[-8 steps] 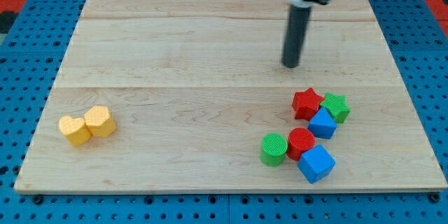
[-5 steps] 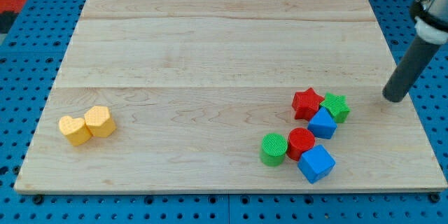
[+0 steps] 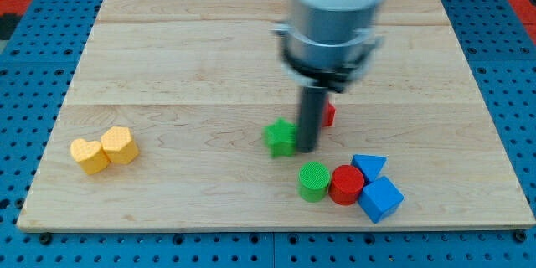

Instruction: Separate the stars

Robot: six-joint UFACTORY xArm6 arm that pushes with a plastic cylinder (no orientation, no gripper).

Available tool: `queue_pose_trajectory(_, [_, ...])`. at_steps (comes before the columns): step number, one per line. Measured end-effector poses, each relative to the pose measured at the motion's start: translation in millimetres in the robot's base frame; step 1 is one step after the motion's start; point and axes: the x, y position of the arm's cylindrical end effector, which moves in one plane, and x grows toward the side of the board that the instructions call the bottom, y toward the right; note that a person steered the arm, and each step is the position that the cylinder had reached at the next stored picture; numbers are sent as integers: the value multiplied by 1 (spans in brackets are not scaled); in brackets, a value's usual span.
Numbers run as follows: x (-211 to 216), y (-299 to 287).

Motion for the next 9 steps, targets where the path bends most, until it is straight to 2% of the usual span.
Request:
queue_pose_trajectory(1, [-28, -13])
queue_pose_trajectory(3, [-49, 97])
queue_pose_trajectory(4, [-68, 88])
queue_pose_trajectory(5, [-72, 114])
queue_pose_trajectory(6, [-24, 196])
queue_pose_trajectory(7, [-27, 185])
queue_pose_trajectory(8, [-42, 225])
queue_pose_trajectory(9, [-14, 293])
